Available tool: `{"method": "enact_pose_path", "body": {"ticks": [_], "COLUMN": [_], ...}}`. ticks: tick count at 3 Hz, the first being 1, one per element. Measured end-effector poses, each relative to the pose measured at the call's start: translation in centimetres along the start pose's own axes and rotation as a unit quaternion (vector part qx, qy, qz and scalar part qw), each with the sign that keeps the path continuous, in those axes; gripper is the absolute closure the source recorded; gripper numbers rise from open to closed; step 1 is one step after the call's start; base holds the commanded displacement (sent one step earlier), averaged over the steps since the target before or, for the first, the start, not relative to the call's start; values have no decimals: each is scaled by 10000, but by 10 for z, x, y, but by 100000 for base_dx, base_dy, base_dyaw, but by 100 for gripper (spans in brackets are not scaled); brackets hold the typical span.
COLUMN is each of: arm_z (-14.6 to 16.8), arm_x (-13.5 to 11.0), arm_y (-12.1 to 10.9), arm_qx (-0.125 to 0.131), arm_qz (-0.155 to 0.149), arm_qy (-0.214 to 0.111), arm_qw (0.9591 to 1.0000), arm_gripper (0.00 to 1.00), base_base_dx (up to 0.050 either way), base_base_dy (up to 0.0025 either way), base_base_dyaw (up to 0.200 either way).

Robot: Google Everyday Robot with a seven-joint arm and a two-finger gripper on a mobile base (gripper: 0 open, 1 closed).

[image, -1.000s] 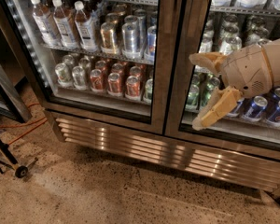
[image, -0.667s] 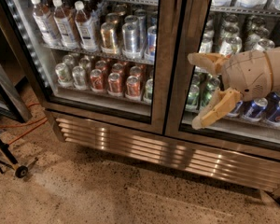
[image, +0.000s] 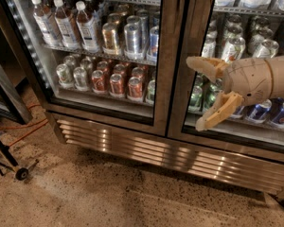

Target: Open left fridge door

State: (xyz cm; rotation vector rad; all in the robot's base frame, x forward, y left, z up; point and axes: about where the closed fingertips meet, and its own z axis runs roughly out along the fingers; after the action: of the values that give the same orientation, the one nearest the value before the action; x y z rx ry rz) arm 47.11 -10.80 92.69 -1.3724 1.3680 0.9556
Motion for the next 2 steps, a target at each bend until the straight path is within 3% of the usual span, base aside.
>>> {"method": "enact_pose_path", "body": {"ticks": [1,2], "arm_z": [5,5], "arm_x": [2,2], "arm_y": [-1,-1], "arm_qx": [-440,-441], "arm_qz": [290,291], "arm_qy": [-1225,-1226], "arm_qw": [9911,9910], "arm_gripper": [0,0], "base_base_dx": [0,0], "base_base_dy": [0,0], "base_base_dyaw": [0,0]}}
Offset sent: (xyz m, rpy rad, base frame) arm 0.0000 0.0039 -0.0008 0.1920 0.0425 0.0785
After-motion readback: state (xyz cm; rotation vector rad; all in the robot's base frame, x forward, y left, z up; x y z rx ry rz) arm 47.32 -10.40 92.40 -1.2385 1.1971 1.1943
